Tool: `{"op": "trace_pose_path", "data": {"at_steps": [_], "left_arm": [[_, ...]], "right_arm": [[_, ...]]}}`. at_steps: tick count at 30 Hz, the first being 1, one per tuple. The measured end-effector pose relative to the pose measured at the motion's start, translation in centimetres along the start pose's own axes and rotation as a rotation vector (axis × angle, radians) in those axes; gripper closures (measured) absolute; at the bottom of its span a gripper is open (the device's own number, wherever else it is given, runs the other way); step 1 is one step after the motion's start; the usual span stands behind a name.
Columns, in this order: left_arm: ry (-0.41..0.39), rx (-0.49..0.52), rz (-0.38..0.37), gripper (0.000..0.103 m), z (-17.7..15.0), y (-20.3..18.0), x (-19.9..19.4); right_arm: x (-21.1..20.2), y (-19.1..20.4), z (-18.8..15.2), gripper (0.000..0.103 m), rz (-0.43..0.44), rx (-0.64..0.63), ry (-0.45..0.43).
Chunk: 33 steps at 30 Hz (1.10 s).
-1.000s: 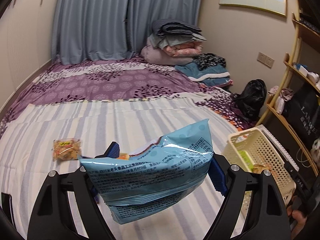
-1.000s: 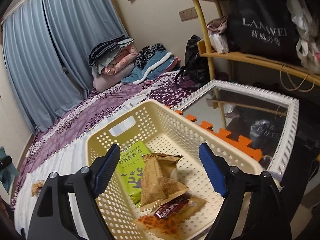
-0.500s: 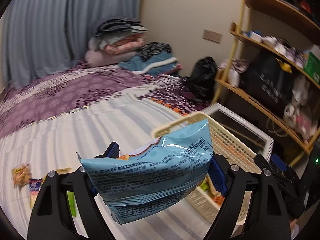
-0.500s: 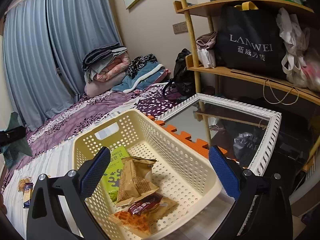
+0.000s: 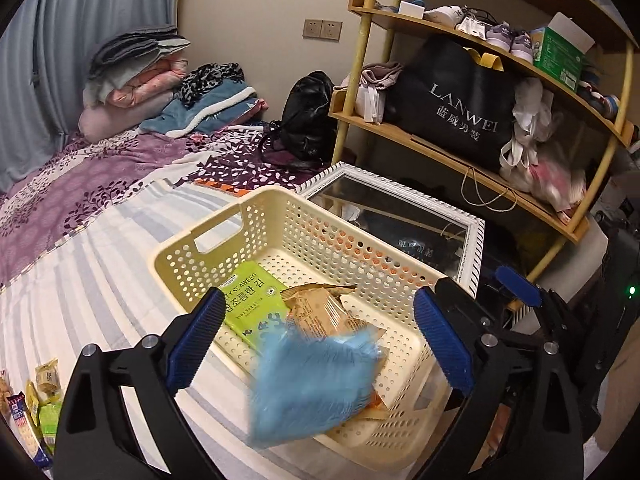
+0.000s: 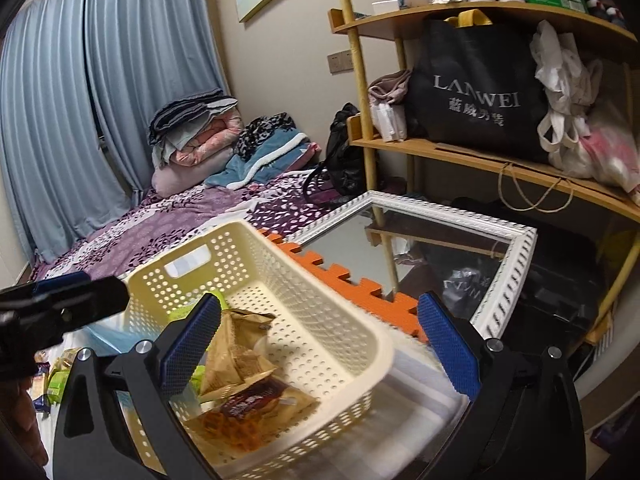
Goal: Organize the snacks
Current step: 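Lower the light-blue packet into the basket and open the left tool, then move both tools back over the remaining snacks on the bed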
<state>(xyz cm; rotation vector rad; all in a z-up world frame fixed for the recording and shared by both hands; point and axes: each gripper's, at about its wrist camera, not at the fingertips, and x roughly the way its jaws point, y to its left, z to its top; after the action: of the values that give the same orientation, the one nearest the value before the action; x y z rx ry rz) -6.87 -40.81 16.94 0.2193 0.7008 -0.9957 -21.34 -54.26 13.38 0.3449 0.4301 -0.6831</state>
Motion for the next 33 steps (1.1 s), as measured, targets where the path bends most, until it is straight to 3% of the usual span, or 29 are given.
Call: {"op": "trace_pose_path", "data": {"at_steps": [20,33], "left_arm": [[-0.065,-0.070,0.105,0.007,0.7,4.8,-4.7],[-0.093,-0.127,0.156,0.007,-0.1,7.9,-7.7]], "right_arm": [[-0.7,2.2,0.5,0.005,0.069,-0.016,-0.029],[-0.2,4.5,0.2,0.005,0.138,-0.053,0.024]]}}
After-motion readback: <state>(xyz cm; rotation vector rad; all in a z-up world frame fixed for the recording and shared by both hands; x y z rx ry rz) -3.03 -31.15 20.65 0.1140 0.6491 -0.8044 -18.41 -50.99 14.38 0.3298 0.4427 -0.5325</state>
